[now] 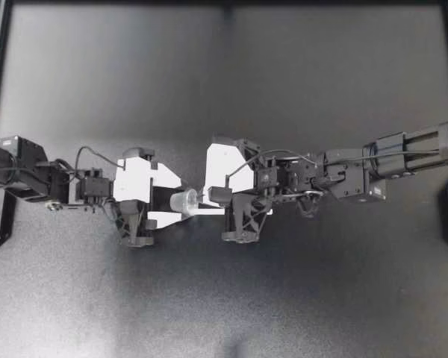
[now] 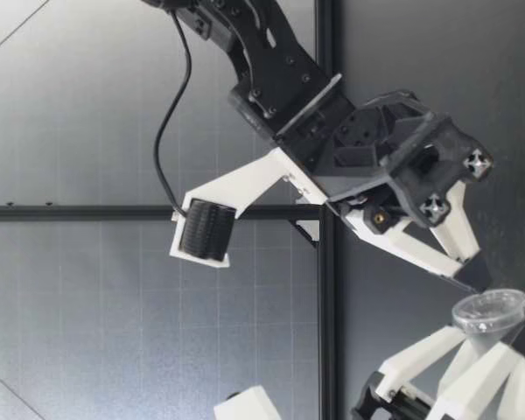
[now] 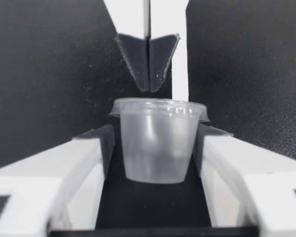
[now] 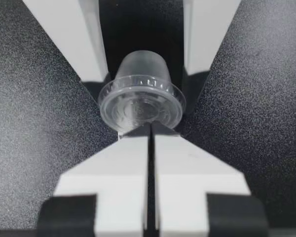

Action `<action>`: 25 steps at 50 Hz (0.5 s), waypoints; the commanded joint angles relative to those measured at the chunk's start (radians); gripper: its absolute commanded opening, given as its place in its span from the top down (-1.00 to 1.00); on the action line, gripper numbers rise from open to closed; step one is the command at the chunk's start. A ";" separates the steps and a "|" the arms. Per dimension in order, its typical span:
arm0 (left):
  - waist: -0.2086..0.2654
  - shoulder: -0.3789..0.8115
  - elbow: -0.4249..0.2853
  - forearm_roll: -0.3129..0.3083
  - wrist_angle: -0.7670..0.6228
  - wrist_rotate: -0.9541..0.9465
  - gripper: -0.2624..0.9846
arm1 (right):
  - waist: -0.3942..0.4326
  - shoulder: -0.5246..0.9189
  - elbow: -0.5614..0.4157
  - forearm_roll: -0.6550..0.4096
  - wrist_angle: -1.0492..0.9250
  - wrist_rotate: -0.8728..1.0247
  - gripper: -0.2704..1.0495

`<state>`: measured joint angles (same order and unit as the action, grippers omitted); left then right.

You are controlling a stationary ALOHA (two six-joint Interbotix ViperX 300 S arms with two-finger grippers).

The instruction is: Pick up the plastic cup and open its lid.

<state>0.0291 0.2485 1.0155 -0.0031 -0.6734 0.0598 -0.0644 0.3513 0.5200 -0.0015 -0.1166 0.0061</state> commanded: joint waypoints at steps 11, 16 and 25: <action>0.000 -0.012 -0.048 0.034 0.057 0.002 0.13 | 0.003 -0.020 -0.008 0.000 -0.012 0.000 0.86; 0.000 -0.012 -0.046 0.034 0.057 0.002 0.23 | 0.003 -0.028 -0.002 0.000 -0.011 0.000 0.86; 0.000 -0.043 -0.041 0.032 0.032 0.000 0.26 | 0.003 -0.187 0.091 -0.002 -0.034 -0.011 0.86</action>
<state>0.0261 0.2439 0.9802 0.0322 -0.6213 0.0598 -0.0644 0.2961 0.5829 -0.0015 -0.1243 -0.0015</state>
